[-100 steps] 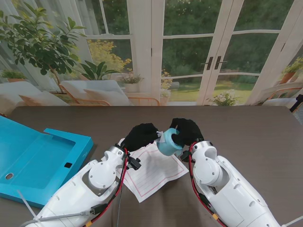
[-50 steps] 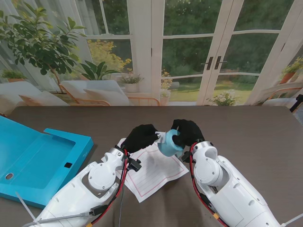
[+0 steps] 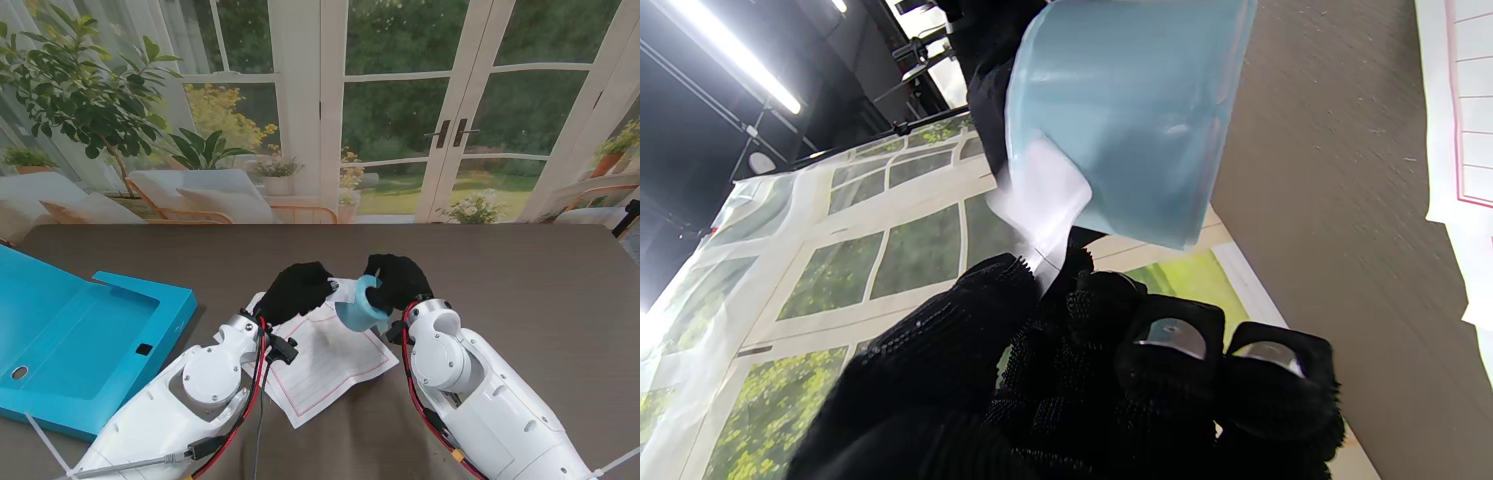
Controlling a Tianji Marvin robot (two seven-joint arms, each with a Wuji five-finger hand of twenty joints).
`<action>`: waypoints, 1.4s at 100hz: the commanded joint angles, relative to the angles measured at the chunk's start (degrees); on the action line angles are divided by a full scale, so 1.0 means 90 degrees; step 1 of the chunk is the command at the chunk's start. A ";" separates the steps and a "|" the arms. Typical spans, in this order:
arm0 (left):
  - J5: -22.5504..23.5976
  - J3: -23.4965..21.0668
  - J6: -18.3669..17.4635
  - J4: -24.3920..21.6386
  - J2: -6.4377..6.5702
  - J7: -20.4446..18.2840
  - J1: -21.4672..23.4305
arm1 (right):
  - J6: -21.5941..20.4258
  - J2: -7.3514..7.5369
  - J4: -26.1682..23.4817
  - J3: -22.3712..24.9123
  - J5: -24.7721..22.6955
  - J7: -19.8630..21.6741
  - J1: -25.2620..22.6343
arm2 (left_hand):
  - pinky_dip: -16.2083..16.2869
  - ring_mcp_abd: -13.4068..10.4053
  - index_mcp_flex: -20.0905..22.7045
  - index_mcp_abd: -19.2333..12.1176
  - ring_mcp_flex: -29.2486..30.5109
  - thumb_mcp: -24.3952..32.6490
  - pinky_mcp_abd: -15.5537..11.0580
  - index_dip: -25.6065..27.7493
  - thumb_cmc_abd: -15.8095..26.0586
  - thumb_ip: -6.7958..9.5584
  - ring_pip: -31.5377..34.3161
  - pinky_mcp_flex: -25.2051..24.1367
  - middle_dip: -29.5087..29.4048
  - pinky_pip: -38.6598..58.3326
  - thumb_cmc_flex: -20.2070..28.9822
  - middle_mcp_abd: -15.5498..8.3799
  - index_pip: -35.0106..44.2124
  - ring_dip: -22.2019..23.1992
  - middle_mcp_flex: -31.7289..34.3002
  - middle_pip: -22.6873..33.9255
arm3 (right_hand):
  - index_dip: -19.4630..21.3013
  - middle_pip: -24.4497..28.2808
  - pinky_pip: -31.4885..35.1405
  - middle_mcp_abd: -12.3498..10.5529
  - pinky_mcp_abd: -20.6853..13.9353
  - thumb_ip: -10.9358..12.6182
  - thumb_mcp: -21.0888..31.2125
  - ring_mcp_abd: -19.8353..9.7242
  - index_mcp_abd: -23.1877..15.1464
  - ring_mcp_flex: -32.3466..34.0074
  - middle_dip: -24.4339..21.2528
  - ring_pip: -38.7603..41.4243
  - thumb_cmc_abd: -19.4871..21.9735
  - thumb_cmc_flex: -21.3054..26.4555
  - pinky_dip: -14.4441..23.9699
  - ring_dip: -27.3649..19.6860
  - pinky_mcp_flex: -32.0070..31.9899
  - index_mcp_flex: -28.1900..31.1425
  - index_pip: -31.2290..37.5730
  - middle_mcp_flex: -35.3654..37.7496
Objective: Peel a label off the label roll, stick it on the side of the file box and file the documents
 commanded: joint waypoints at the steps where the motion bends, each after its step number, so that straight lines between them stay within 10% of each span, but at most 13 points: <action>1: -0.0077 -0.0048 -0.0038 -0.0090 -0.0016 -0.0129 0.0040 | 0.0023 -0.0008 0.0008 0.0005 -0.0010 0.0089 0.0061 | -0.0019 -0.0292 0.0104 0.0231 0.0085 0.0097 0.0067 0.0167 -0.0248 -0.0088 0.0274 -0.0015 0.0179 0.0445 -0.0158 -0.0046 0.0345 -0.0047 0.0124 0.0122 | 0.0400 0.0536 -0.0015 -0.0203 0.0019 0.0471 0.0870 -0.0308 -0.0463 0.0198 0.0047 -0.0008 0.0737 0.0632 0.0093 -0.0012 0.1158 0.0261 0.0902 0.0102; 140: 0.0597 -0.1318 0.0313 -0.0772 0.0197 0.0137 0.1114 | 0.0126 0.0094 0.3259 -0.1451 -0.1007 0.0350 0.1969 | 0.0192 -0.0150 -0.0003 0.0191 -0.0193 -0.0342 0.0056 0.0164 -0.0017 -0.0072 0.0053 -0.0403 0.0173 0.0085 0.0079 0.0053 0.0166 0.0062 -0.0083 -0.0046 | 0.0358 0.0306 -0.0120 -0.0365 0.0028 0.0515 0.0456 -0.0253 -0.0477 0.0186 -0.0517 -0.1104 0.1063 0.0417 -0.0153 -0.0529 0.0623 0.0025 0.0633 -0.0220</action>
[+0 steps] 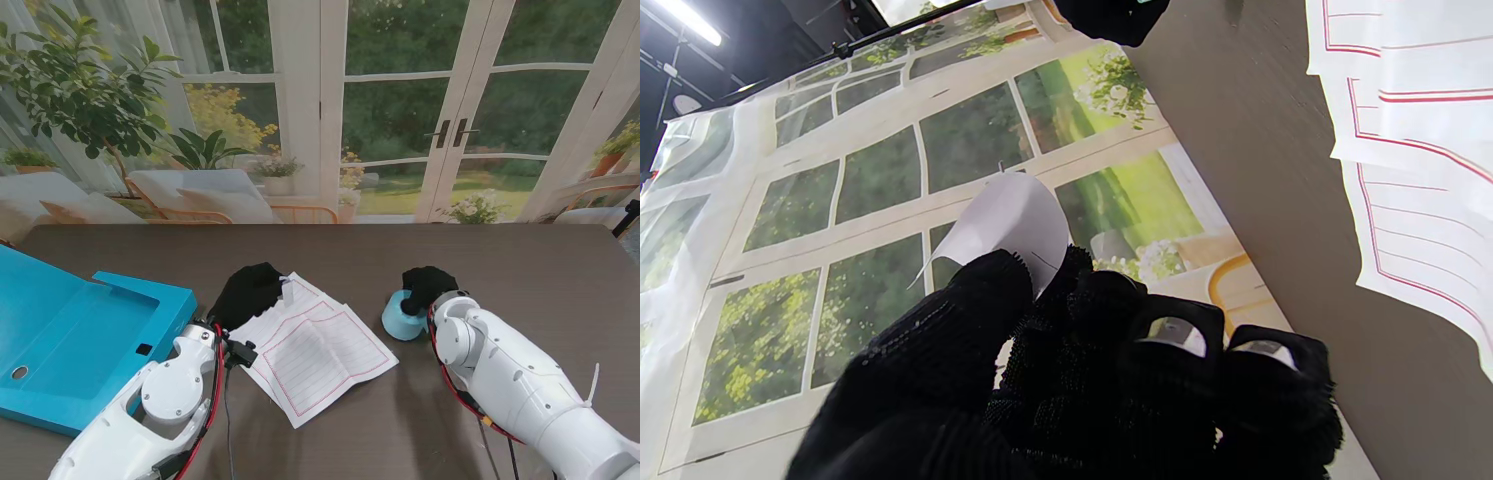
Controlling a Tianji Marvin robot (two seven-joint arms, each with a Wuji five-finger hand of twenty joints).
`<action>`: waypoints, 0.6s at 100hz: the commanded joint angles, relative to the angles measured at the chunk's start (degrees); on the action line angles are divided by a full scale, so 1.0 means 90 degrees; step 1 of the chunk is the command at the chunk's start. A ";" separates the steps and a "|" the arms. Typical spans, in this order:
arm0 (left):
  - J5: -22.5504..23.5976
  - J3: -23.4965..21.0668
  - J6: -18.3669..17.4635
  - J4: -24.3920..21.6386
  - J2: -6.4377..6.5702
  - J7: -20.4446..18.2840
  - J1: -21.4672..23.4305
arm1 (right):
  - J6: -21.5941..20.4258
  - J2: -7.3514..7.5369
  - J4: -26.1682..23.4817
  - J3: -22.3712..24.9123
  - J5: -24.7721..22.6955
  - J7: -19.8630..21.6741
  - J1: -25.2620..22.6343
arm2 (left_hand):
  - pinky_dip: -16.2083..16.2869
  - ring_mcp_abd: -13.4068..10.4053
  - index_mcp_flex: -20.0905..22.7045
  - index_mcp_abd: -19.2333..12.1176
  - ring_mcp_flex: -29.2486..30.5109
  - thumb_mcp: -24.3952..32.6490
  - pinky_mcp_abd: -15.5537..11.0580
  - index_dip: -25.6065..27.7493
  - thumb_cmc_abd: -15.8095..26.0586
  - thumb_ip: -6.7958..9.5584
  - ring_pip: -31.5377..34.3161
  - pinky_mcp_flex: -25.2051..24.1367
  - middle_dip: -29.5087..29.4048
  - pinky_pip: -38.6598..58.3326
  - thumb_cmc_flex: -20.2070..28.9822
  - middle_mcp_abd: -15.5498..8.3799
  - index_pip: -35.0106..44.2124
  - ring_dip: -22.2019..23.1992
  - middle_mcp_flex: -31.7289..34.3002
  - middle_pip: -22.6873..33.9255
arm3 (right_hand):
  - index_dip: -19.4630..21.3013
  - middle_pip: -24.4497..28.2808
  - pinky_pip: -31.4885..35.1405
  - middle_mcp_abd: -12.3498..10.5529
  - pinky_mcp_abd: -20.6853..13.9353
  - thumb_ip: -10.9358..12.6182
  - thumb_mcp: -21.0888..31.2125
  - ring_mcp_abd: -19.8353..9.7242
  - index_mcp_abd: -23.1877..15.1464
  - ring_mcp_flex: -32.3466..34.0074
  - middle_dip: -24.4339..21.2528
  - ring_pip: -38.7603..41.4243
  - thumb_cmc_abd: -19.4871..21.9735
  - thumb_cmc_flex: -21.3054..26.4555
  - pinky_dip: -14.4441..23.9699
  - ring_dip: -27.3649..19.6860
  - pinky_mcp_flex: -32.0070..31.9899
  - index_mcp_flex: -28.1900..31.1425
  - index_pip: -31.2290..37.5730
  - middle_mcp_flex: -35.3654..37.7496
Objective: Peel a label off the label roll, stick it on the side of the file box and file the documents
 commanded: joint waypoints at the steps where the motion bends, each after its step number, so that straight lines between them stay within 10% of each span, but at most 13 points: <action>1: -0.0022 -0.0014 -0.0018 -0.0006 -0.0002 -0.0081 0.0053 | -0.0004 -0.0041 0.0053 -0.0045 -0.0005 0.0062 0.0088 | 0.0144 -0.0149 0.0010 0.0190 -0.0118 -0.0098 0.0041 0.0123 -0.0018 -0.0071 0.0051 -0.0045 0.0155 0.0094 0.0075 0.0054 0.0167 0.0056 -0.0078 -0.0012 | 0.0271 0.0191 -0.0040 -0.0325 0.0025 0.0514 0.0598 -0.0213 -0.0487 0.0183 -0.0111 -0.0141 0.0630 0.0420 -0.0113 -0.0118 0.0620 0.0294 0.0603 -0.0066; 44: -0.0142 -0.0034 -0.0043 0.0046 -0.0007 -0.0109 0.0110 | 0.0133 0.0001 0.0183 -0.0366 -0.0177 0.0186 0.0233 | 0.0169 -0.0102 0.0013 0.0185 -0.0138 -0.0129 0.0047 0.0116 0.0006 -0.0072 0.0032 -0.0082 0.0143 0.0057 0.0090 0.0079 0.0148 0.0065 -0.0088 -0.0025 | 0.0135 -0.0009 -0.0263 -0.0216 0.0238 0.0600 0.0546 0.0085 0.0249 -0.0265 -0.0424 -0.1721 0.0633 0.0137 -0.0304 -0.0552 -0.0503 -0.0368 -0.0926 -0.1306; 54: -0.0158 -0.0035 -0.0030 0.0026 -0.0005 -0.0118 0.0124 | 0.0188 0.0014 0.0116 -0.0368 -0.0190 0.0255 0.0213 | 0.0175 -0.0102 0.0007 0.0190 -0.0138 -0.0136 0.0051 0.0113 0.0003 -0.0070 0.0031 -0.0102 0.0142 0.0041 0.0097 0.0085 0.0139 0.0067 -0.0085 -0.0025 | 0.0443 0.0035 -0.0415 -0.0151 0.0368 0.1052 0.0541 0.0250 0.0429 -0.0782 -0.0634 -0.2041 0.0944 -0.0129 -0.0408 -0.0640 -0.0940 -0.0570 -0.1461 -0.1865; 60: -0.0152 -0.0035 -0.0032 0.0026 -0.0004 -0.0119 0.0127 | 0.0218 0.0017 0.0079 -0.0360 -0.0177 0.0295 0.0203 | 0.0179 -0.0102 0.0003 0.0182 -0.0138 -0.0141 0.0053 0.0116 0.0011 -0.0071 0.0030 -0.0102 0.0141 0.0038 0.0095 0.0086 0.0139 0.0068 -0.0087 -0.0027 | 0.1274 0.0009 -0.0631 -0.0100 0.0436 0.1778 0.0495 0.0368 0.0563 -0.1217 -0.0896 -0.2327 0.1203 -0.0340 -0.0521 -0.0803 -0.1298 -0.0724 -0.2005 -0.2273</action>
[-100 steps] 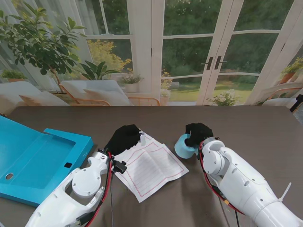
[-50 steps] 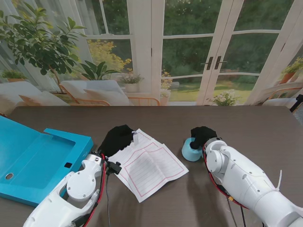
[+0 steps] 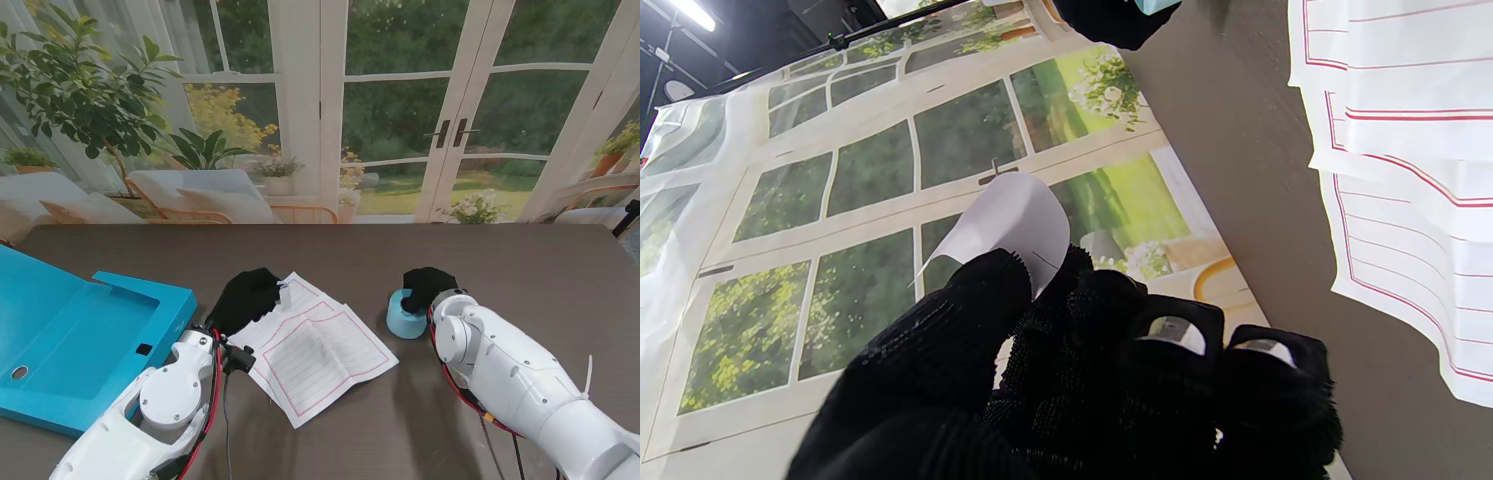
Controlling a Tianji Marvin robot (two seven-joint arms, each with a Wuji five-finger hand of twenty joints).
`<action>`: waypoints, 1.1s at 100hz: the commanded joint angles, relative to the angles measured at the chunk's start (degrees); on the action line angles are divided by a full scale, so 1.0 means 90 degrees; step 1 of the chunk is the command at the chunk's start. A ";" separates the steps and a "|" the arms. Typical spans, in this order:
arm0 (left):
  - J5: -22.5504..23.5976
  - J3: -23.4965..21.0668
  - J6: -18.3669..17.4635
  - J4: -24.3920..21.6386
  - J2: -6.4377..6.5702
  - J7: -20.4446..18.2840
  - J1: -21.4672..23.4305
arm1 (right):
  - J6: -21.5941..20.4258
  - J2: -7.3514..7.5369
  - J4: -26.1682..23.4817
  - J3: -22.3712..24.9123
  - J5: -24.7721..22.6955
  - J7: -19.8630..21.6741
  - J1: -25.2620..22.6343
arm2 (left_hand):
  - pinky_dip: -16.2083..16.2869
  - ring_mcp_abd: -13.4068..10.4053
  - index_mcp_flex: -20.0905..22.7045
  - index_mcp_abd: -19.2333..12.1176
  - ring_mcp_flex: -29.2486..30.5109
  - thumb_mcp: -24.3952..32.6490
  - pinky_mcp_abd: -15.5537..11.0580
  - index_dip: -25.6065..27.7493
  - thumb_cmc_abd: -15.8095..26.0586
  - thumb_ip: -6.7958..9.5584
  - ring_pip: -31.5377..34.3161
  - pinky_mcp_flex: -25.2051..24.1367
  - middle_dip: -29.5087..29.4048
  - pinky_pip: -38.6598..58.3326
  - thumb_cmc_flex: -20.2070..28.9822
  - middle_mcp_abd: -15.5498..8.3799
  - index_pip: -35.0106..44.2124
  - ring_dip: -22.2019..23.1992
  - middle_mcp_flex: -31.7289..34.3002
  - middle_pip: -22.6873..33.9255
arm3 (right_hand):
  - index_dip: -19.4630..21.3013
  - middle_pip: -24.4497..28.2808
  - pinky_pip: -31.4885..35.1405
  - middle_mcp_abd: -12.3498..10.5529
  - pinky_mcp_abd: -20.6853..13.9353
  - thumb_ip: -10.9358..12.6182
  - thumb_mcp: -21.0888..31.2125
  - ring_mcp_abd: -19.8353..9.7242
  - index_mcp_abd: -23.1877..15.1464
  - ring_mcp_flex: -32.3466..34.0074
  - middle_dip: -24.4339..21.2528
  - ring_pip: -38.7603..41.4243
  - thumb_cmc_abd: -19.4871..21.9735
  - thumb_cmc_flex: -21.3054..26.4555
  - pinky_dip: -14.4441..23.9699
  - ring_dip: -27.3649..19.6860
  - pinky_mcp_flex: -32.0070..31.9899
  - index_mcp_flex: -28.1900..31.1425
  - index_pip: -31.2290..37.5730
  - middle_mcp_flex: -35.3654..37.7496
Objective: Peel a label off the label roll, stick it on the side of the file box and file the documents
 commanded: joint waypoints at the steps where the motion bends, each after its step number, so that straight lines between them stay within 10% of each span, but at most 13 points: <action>1: -0.0017 -0.0006 0.0014 -0.0028 -0.0009 -0.0125 0.0026 | 0.0032 -0.0004 -0.0093 0.0003 -0.0004 0.0113 -0.0025 | 0.0109 -0.0110 0.0006 0.0183 -0.0045 -0.0088 0.0052 0.0116 0.0010 -0.0071 0.0031 -0.0035 0.0140 0.0107 0.0095 0.0086 0.0139 0.0068 -0.0085 0.0019 | 0.0755 0.0005 -0.0277 0.0057 0.0222 0.0800 0.0478 0.0205 0.0186 -0.0464 -0.0284 -0.0284 0.0400 -0.0250 -0.0197 -0.0175 -0.1268 -0.0265 -0.0474 -0.0517; 49: -0.0028 0.0043 -0.0004 0.0010 -0.0009 -0.0150 0.0000 | 0.0213 0.0191 -0.1212 0.0819 -0.0202 0.0526 -0.0480 | 0.0137 -0.0106 0.0011 0.0183 -0.0052 -0.0114 0.0056 0.0124 0.0017 -0.0068 0.0027 -0.0033 0.0137 0.0094 0.0110 0.0086 0.0132 0.0076 -0.0094 0.0014 | 0.0828 -0.0598 -0.2115 0.0297 0.0122 0.0812 0.0402 0.0527 0.0261 -0.2743 -0.1198 -0.2154 0.0575 -0.0435 -0.1013 -0.1261 -0.3263 -0.1262 -0.1062 -0.2176; 72: -0.0088 0.0170 0.0340 -0.0027 -0.0081 0.0010 -0.0107 | 0.0358 0.0161 -0.2563 0.1565 -0.0245 0.0221 -0.1241 | 0.0153 -0.0085 -0.0008 0.0213 -0.0084 -0.0146 0.0076 0.0100 0.0057 -0.0085 0.0018 -0.0061 0.0132 0.0079 0.0139 0.0107 0.0085 0.0079 -0.0130 -0.0008 | 0.0823 -0.0319 -0.1561 0.0262 0.0221 0.0728 -0.0167 0.0489 0.0278 -0.1936 -0.1125 -0.1572 0.1071 -0.1211 -0.0805 -0.1064 -0.2593 -0.0714 -0.1029 -0.1333; 110: -0.0033 0.0558 0.1382 -0.0259 -0.0217 0.0276 -0.0429 | 0.0477 -0.0090 -0.4118 0.1735 0.1275 0.0180 -0.2019 | 0.0181 -0.0058 0.0043 0.0258 -0.0007 -0.0186 0.0155 0.0100 0.0062 -0.0109 -0.0011 0.0028 0.0092 0.0077 0.0183 0.0118 0.0043 0.0058 -0.0076 -0.0045 | 0.0698 -0.0285 -0.0931 0.0273 0.0407 0.0573 -0.0755 0.0514 0.0306 -0.1028 -0.0598 -0.0993 0.0929 -0.1953 -0.0562 -0.0598 -0.2010 0.0177 -0.1189 -0.0440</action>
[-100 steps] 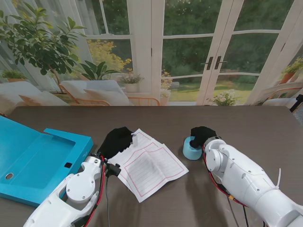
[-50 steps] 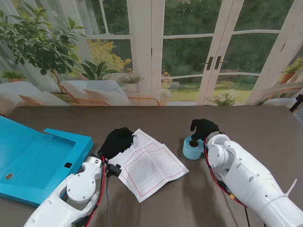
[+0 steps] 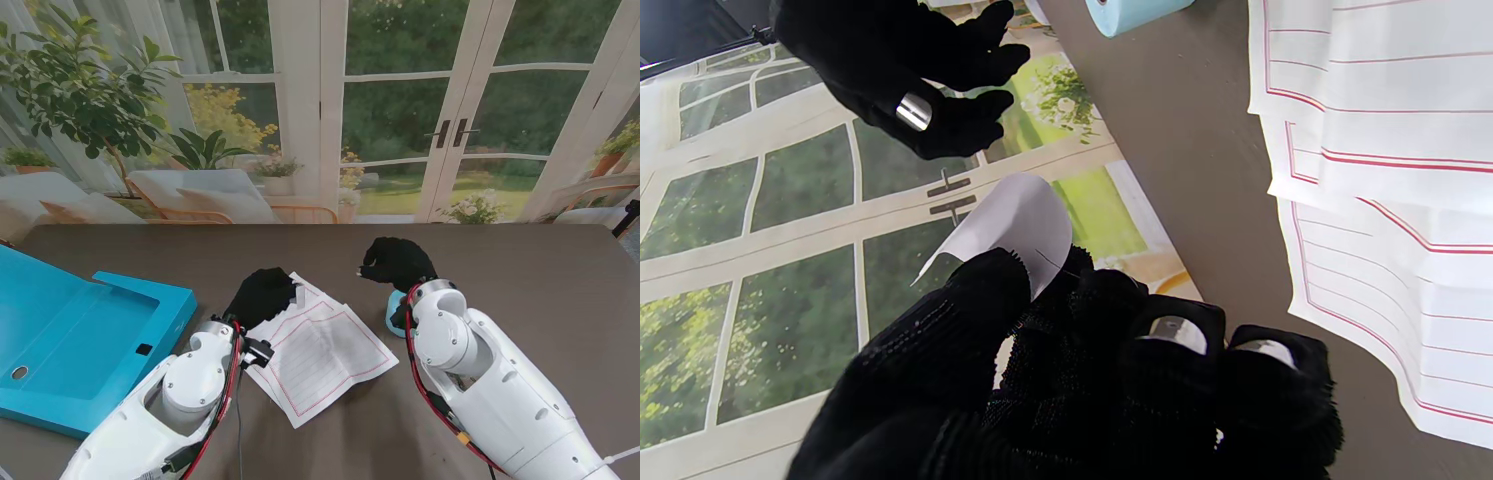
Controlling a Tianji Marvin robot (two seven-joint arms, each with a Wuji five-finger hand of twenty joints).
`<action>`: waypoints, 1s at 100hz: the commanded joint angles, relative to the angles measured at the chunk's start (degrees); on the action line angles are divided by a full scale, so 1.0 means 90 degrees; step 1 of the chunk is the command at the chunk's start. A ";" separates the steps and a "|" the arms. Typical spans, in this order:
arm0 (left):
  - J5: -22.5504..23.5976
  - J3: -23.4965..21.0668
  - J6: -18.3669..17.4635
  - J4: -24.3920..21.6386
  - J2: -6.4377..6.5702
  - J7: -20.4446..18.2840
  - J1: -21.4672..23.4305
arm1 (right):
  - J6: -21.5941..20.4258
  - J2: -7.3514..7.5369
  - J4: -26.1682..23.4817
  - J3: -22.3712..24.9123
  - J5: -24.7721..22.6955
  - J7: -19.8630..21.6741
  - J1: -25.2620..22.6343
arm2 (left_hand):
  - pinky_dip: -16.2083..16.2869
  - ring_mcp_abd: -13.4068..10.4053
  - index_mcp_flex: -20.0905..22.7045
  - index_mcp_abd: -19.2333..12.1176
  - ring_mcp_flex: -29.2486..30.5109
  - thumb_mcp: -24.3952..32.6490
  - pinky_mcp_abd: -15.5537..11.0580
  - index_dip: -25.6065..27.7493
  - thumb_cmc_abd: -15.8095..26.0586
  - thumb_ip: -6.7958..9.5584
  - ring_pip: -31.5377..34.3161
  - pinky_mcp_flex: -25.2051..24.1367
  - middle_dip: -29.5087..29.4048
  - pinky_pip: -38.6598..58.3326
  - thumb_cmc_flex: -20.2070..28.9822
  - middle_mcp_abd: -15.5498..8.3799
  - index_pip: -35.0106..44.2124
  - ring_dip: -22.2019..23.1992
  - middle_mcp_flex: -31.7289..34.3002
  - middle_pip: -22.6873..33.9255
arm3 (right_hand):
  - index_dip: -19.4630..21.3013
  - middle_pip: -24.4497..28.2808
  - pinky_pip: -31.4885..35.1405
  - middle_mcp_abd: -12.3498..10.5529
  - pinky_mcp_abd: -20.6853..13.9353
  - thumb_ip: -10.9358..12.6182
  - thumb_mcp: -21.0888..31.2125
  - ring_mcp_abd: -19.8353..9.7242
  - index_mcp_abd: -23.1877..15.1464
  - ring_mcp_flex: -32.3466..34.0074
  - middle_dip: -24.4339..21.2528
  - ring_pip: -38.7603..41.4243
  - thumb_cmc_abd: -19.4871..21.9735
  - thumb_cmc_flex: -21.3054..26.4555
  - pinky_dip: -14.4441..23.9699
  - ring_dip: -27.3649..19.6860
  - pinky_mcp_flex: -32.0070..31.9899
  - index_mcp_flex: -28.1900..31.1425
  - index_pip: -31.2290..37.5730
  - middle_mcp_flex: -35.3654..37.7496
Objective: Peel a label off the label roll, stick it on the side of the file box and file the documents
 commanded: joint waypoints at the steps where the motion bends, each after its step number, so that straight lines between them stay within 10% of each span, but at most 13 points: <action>1: -0.0061 0.0052 0.0032 -0.0095 -0.0124 -0.0049 -0.0067 | -0.0006 -0.0114 -0.0144 -0.0112 0.0070 0.0115 -0.0096 | 0.0097 -0.0103 0.0046 0.0259 0.0011 -0.0114 0.0121 0.0100 0.0062 -0.0109 0.0002 0.0051 0.0091 0.0089 0.0174 0.0099 0.0068 0.0056 -0.0071 -0.0010 | -0.0036 0.0096 0.0264 0.0065 0.0072 -0.0100 -0.0130 0.0063 0.0020 0.0058 0.0180 0.0064 -0.0020 -0.0358 0.0191 0.0112 -0.2076 0.0006 -0.0122 -0.0045; 49: -0.0149 0.0224 0.0401 -0.0134 -0.0222 0.0140 -0.0186 | 0.0293 -0.0232 -0.0838 -0.0339 0.0437 -0.0127 -0.0577 | 0.0061 -0.0040 0.0102 0.0311 0.0061 -0.0215 0.0246 0.0052 0.0093 -0.0164 -0.0057 0.0107 -0.0032 0.0074 0.0256 0.0134 -0.0060 0.0003 -0.0042 -0.0151 | 0.0039 0.0368 0.0047 0.0142 0.0087 -0.0319 0.0231 0.0176 0.0753 -0.0505 0.0497 0.0271 -0.1184 -0.0988 0.0436 0.0243 -0.2530 -0.0693 -0.0013 -0.0730; 100: -0.0200 0.0204 0.0481 -0.0215 -0.0230 0.0172 -0.0104 | 0.0699 -0.0403 -0.0745 -0.0805 0.0153 -0.0634 -0.0493 | 0.0033 0.0031 0.0135 0.0326 0.0053 -0.0347 0.0326 0.0032 0.0144 -0.0171 -0.0154 0.0079 -0.0133 0.0016 0.0343 0.0141 -0.0172 -0.0028 -0.0015 -0.0275 | 0.0023 0.0515 -0.0011 0.0305 -0.0014 -0.0362 0.0285 0.0183 0.1370 -0.1065 0.0559 0.0356 -0.1243 -0.1112 0.0557 0.0250 -0.2792 -0.1910 -0.0077 -0.1734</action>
